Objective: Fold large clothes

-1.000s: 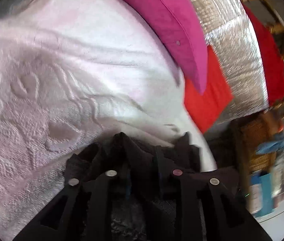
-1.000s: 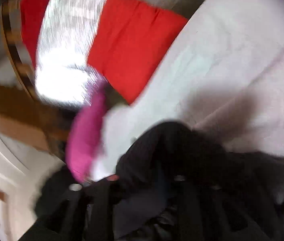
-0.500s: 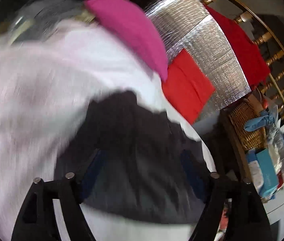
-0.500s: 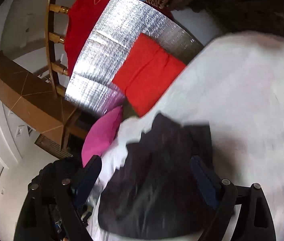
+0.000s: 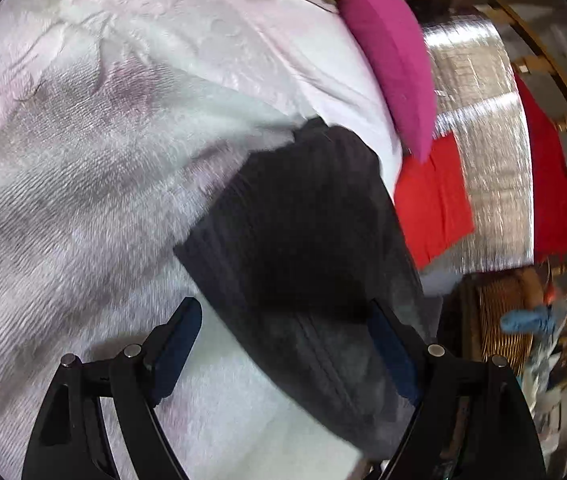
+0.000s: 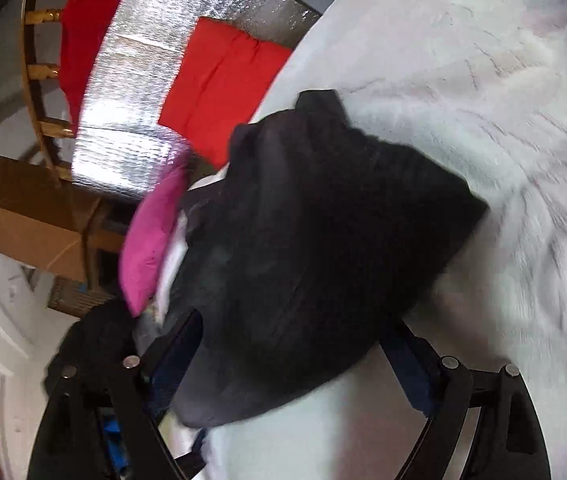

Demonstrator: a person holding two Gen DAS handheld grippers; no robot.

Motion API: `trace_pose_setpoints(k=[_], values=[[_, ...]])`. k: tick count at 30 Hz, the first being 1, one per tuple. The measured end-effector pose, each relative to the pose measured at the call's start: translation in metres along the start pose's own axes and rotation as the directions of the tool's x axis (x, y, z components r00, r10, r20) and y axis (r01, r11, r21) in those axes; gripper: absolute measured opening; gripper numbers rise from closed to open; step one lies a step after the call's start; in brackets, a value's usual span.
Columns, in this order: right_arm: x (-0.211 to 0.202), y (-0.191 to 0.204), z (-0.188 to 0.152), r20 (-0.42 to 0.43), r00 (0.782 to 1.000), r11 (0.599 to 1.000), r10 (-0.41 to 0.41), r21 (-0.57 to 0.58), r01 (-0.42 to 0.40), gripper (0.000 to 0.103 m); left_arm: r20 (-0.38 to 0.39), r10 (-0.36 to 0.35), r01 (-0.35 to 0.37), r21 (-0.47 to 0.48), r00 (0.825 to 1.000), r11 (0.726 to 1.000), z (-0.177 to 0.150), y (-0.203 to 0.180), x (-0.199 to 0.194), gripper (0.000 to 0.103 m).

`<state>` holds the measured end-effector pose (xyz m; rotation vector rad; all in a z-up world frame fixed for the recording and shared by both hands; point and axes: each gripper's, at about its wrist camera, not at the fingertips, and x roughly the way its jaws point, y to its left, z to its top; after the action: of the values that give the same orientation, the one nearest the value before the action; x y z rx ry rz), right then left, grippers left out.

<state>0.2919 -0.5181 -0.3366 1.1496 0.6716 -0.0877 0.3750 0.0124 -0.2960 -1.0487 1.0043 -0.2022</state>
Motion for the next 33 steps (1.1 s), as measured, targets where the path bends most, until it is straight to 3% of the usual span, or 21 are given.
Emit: trace_pose_setpoints(k=[3,6,8,9,12,13,16,26,33], values=[[0.011,-0.004,0.01,0.059,0.998,0.998,0.034,0.044,-0.037,0.082,0.036,-0.012,0.012,0.001,0.999,1.0,0.004,-0.005,0.006,0.087],[0.02,0.005,0.017,0.095,0.995,0.999,0.042,-0.016,-0.041,0.076,0.076,-0.037,0.039,-0.026,0.996,0.999,0.008,-0.007,0.006,0.089],[0.032,0.003,0.02,0.101,0.995,0.998,-0.012,-0.054,0.018,0.053,0.1,-0.049,0.052,-0.028,0.994,0.998,0.01,-0.008,0.008,0.086],[0.034,0.001,0.021,0.105,0.994,0.997,-0.029,-0.067,0.037,0.048,0.118,-0.045,0.049,-0.031,0.992,0.998,0.01,-0.007,0.008,0.068],[0.032,0.01,0.021,0.113,0.993,0.992,-0.044,-0.113,0.057,0.039,0.127,-0.045,0.047,-0.016,0.991,0.999,0.009,-0.005,0.012,0.048],[0.029,0.015,0.02,0.121,0.991,0.988,-0.05,-0.141,0.067,0.037,0.132,-0.043,0.045,-0.006,0.99,0.999,0.007,-0.007,0.009,0.042],[0.022,0.025,0.014,0.131,0.99,0.984,-0.052,-0.165,0.073,0.034,0.158,-0.044,0.036,0.052,0.986,0.998,0.0,-0.02,-0.006,0.035],[-0.041,0.014,-0.019,0.037,0.994,0.973,-0.098,-0.206,0.104,0.034,0.087,0.001,-0.013,0.146,0.996,0.989,-0.042,-0.003,-0.073,0.033],[-0.091,-0.019,-0.07,-0.005,0.995,0.978,-0.099,-0.183,0.096,0.034,0.077,0.013,-0.022,0.118,0.997,0.993,-0.086,0.044,-0.117,0.034]])
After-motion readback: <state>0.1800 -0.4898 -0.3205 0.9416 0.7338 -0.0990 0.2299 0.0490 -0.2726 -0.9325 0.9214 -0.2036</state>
